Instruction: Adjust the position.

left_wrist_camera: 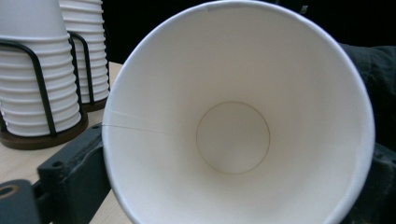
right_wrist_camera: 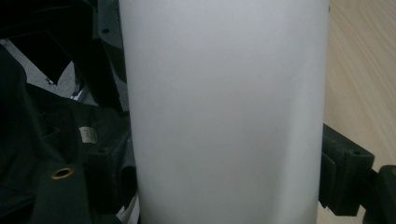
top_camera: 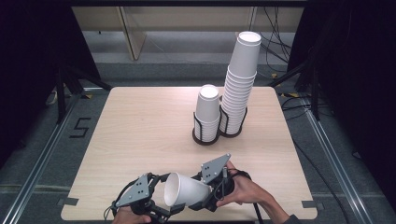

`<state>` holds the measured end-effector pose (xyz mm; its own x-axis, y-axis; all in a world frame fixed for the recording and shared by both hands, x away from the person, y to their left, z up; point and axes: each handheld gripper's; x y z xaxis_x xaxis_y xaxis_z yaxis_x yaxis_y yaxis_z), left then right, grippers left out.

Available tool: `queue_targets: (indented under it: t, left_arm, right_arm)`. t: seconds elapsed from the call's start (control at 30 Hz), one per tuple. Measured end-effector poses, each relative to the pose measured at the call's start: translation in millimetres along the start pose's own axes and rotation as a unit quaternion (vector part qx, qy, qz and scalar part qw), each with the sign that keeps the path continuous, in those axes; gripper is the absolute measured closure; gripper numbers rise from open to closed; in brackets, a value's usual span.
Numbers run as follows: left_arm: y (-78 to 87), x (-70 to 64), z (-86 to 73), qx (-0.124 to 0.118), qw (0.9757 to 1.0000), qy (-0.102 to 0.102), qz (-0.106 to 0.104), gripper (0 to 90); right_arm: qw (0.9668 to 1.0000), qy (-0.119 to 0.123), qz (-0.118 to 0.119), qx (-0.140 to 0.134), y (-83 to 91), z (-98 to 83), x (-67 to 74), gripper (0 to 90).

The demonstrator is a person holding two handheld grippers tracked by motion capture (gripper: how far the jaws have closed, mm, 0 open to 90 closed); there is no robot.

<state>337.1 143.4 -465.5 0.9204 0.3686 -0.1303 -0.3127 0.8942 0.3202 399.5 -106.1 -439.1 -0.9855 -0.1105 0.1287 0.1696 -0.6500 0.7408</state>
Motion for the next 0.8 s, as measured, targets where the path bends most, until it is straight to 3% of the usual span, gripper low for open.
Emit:
queue_targets:
  t: [0.33, 0.5, 0.7, 0.8]
  left_arm:
    - [1.7, -0.9, -0.2, 0.006, 0.9999, -0.013, -0.004, 7.7]
    - [-0.7, -0.9, -0.9, -0.001, 0.9999, 0.011, -0.008, 4.1]
    - [-0.9, -0.4, -0.8, -0.008, 0.9998, 0.015, -0.01, 5.7]
    - [0.1, 0.1, -0.6, -0.004, 0.9999, 0.007, -0.007, 8.1]
  right_arm:
    - [1.0, 0.004, 0.007, 0.003, -3.1, -1.5, 0.1, 22.5]
    - [0.9999, 0.004, 0.001, 0.012, -4.1, -0.1, 1.5, 22.2]
    - [0.9999, 0.005, -0.001, 0.013, -5.5, 0.8, 1.5, 22.3]
    - [0.9999, 0.005, -0.001, 0.011, -4.8, 0.8, 1.5, 22.5]
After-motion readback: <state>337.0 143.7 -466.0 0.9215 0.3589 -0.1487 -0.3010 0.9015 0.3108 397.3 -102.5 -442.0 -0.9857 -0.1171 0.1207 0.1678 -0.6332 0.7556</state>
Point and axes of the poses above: each handheld gripper's, and its own axes: y roughly backward along the jaws, z roughly out of its top, x roughly to its left, and after that the axes turned 13 degrees about x, right-handed
